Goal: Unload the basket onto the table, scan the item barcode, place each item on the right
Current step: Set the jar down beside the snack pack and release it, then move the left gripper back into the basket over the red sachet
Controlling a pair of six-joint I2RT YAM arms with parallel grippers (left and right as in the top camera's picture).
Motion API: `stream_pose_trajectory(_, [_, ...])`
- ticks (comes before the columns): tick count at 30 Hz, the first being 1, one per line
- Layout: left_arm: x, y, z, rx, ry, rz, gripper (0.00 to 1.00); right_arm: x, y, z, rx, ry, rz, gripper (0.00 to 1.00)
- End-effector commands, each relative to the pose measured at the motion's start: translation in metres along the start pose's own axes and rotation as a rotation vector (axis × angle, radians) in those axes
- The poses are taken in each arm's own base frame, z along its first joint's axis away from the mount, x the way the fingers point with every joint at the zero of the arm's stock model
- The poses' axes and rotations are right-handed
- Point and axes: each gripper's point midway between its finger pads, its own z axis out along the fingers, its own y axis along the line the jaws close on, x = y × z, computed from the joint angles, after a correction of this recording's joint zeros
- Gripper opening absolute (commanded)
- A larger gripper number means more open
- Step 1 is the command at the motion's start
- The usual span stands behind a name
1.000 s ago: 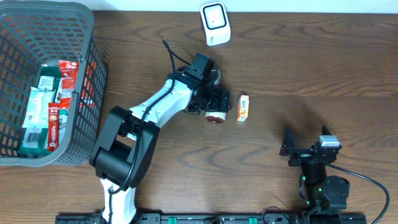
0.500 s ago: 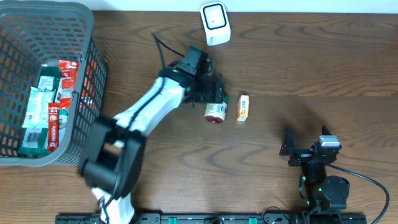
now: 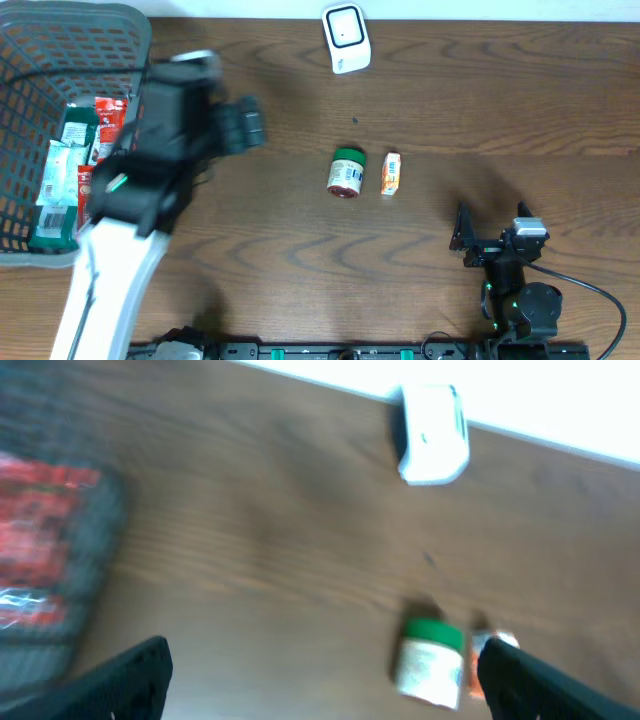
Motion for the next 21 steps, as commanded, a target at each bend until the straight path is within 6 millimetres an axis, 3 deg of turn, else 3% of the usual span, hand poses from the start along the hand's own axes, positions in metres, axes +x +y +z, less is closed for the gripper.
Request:
stream_pose_trajectory(1, [-0.018, 0.039, -0.046, -0.097, -0.121, -0.049, 0.97, 0.001, -0.003, 0.000, 0.011, 0.000, 0.010, 0.99])
stream_pose_trajectory(6, [-0.019, 0.099, -0.100, -0.282, -0.236, -0.159, 0.97, 0.001, -0.003, 0.000, 0.011, 0.000, 0.010, 0.99])
stream_pose_trajectory(10, [-0.019, 0.130, -0.119, -0.400, -0.278, -0.208, 0.97, 0.001, -0.003, 0.000, 0.011, 0.001, 0.010, 0.99])
stream_pose_trajectory(15, [-0.018, 0.164, -0.112, -0.503, -0.241, -0.278, 0.98, 0.001, -0.003, 0.000, 0.011, 0.000, 0.010, 0.99])
stream_pose_trajectory(21, [-0.013, 0.217, -0.079, -0.625, -0.131, -0.378, 0.98, 0.001, -0.003, 0.000, 0.011, 0.000, 0.010, 0.99])
